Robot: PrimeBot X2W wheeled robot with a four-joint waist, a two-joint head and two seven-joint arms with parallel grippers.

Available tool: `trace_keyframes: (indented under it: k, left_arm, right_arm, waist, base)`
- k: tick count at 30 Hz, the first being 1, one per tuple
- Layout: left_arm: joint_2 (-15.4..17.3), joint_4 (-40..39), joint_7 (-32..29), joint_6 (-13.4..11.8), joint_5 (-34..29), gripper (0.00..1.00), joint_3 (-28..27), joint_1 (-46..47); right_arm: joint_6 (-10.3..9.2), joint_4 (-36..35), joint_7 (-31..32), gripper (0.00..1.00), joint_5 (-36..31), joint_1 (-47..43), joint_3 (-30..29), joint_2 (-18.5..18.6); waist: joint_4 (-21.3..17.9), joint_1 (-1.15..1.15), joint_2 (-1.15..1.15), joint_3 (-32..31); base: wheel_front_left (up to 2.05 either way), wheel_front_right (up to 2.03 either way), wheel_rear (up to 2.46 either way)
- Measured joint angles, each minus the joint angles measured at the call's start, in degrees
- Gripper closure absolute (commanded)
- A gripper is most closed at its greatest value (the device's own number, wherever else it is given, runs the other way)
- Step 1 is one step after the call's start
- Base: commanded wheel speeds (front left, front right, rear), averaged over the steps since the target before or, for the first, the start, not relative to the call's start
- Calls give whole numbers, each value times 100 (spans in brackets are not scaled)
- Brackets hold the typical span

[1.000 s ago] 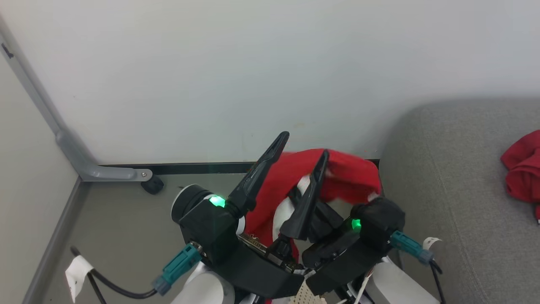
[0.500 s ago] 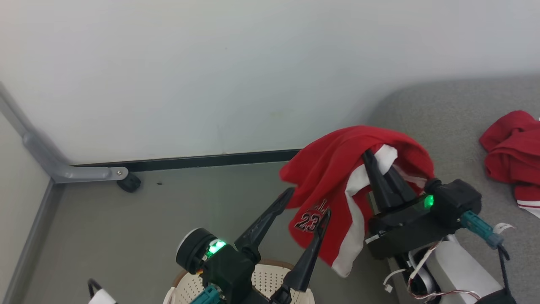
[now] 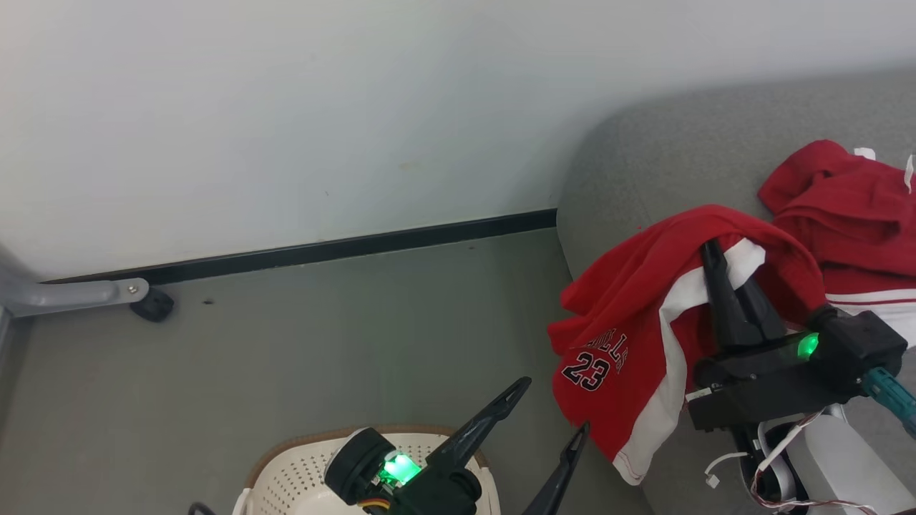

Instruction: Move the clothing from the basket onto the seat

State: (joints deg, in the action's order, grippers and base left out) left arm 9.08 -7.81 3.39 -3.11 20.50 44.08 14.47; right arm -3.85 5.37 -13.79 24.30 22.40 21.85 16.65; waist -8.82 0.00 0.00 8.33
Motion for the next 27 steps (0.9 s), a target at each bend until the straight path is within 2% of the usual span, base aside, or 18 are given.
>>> trace_keyframes:
  k: [10,17,27]
  left_arm:
    - [108,7,-68,-42,-92,0,52,-2]
    - [136,5,-157,-36,-220,0,92,50]
    - [112,41,-316,98,-298,0,215,353]
  right_arm:
    - [-115,-201,-41,100,93,-196,-300,-11]
    - [-129,-254,-42,100,183,-174,-717,26]
    - [-169,-48,-48,100,244,698,-1532,543]
  waist:
    - [-479,0,0,318]
    - [-789,0,0,616]
    - [-1003,1,0,1142]
  base:
    - [0,0,0]
    - [0,0,0]
    - [0,0,0]
